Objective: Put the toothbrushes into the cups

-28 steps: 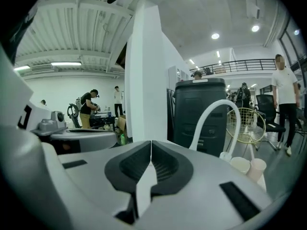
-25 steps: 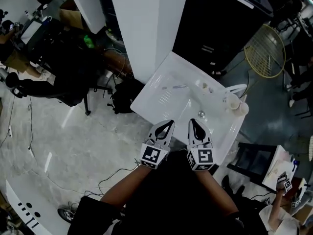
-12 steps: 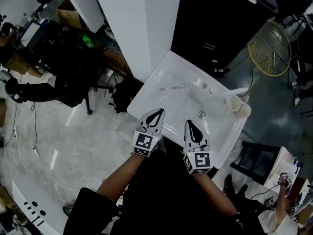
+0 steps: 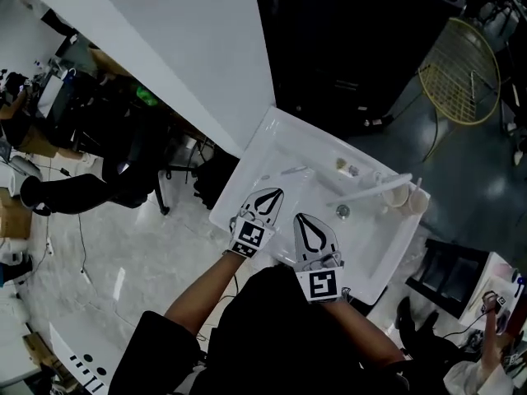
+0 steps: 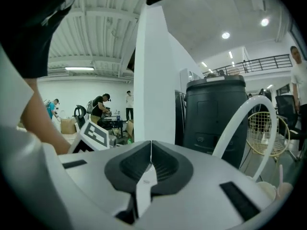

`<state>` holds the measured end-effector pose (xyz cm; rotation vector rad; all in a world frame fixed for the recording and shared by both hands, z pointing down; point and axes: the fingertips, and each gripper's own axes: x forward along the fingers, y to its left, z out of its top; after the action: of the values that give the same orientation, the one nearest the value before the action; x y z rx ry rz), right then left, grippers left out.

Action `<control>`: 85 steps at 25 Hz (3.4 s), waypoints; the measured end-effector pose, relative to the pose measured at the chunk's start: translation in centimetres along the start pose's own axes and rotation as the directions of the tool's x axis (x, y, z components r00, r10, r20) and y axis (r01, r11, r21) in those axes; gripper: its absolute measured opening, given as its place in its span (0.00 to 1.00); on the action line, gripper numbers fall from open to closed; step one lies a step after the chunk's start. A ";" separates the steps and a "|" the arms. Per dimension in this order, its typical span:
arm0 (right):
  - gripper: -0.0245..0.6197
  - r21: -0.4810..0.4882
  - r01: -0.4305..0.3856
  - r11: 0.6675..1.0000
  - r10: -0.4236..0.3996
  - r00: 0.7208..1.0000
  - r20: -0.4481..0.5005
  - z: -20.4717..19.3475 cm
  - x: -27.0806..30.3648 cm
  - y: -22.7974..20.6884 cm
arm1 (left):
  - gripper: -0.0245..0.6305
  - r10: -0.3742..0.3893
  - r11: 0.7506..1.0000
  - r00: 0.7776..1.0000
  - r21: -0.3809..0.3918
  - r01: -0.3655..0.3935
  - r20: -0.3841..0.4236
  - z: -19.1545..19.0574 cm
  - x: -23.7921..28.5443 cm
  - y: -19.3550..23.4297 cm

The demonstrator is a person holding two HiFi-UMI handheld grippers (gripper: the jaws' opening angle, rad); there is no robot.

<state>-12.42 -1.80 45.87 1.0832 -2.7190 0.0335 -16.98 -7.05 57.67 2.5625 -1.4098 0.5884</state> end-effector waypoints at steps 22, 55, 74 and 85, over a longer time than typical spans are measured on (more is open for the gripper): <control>0.07 0.207 0.029 0.978 -0.021 0.999 -0.041 -1.9 5.0 -4.4 | 0.13 -0.139 0.978 0.919 0.092 0.185 -0.368 -10.0 14.5 2.6; 0.07 0.344 0.109 0.933 -0.058 0.986 -0.155 -6.2 5.8 -4.5 | 0.15 -0.194 0.925 0.716 0.118 0.362 -0.670 -16.4 18.1 1.3; 0.07 0.306 0.086 0.948 -0.054 0.992 -0.112 -4.0 4.1 -1.2 | 0.15 -0.113 0.980 0.844 0.079 0.180 -0.524 -11.6 10.9 1.8; 0.07 0.260 0.129 0.957 -0.104 0.989 -0.108 -2.6 0.4 1.6 | 0.15 -0.092 0.996 0.908 -0.052 0.077 -0.409 -7.5 2.3 0.1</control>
<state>-13.26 -0.65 48.56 1.2763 -2.6144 0.4318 -17.91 -6.42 65.47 2.2757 -1.1463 1.0071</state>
